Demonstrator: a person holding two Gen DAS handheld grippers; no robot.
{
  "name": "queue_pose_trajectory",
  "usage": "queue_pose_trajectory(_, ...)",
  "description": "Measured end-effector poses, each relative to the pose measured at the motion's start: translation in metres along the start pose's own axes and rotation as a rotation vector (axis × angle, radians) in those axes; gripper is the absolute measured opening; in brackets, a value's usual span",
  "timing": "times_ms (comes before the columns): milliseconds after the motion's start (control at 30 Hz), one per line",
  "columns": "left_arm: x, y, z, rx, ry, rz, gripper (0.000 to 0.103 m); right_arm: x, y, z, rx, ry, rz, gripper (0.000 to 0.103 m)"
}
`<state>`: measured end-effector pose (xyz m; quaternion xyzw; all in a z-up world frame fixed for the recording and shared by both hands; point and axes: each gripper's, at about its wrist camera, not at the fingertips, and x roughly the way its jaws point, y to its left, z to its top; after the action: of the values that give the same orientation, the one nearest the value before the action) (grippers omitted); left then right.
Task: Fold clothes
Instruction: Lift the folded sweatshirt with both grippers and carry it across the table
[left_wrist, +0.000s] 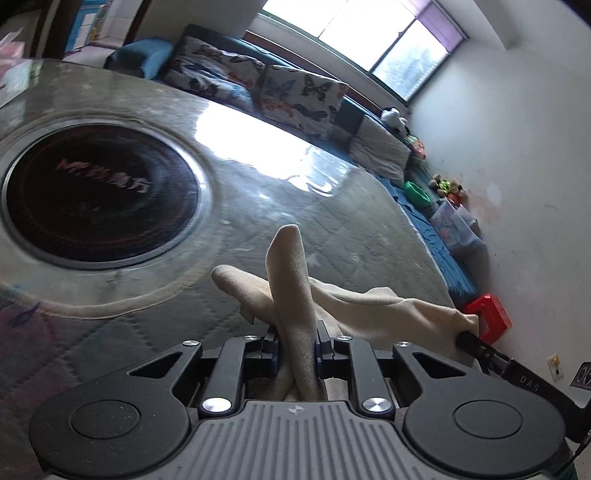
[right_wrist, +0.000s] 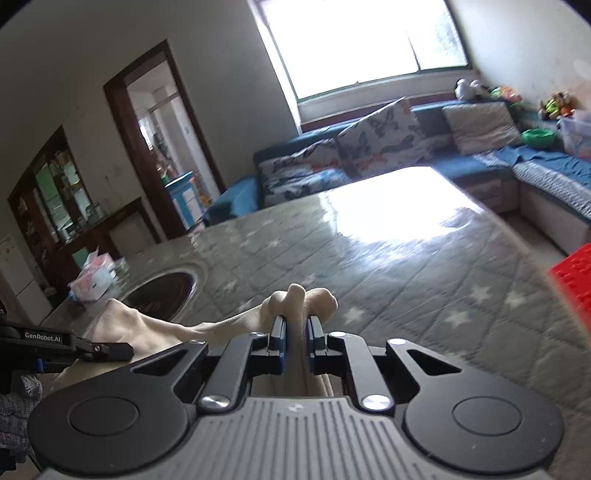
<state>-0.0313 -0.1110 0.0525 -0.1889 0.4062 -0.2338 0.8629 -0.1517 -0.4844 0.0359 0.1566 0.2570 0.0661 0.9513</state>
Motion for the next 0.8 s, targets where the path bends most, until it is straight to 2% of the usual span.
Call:
queue_pose_trajectory(233,0.027,-0.052,0.006,0.079,0.024,-0.045,0.018,-0.028,-0.028,0.021,-0.013,-0.064,-0.086,0.01)
queue_pose_trajectory(400,0.054,-0.085,0.011,0.134,0.048,-0.043,0.018,-0.039,-0.05,0.036,-0.023,-0.096,-0.139,0.01)
queue_pose_trajectory(800,0.11,-0.14,0.019,0.233,0.084,-0.028,0.018,-0.025,-0.1,0.063,-0.005,-0.099,-0.236,0.01)
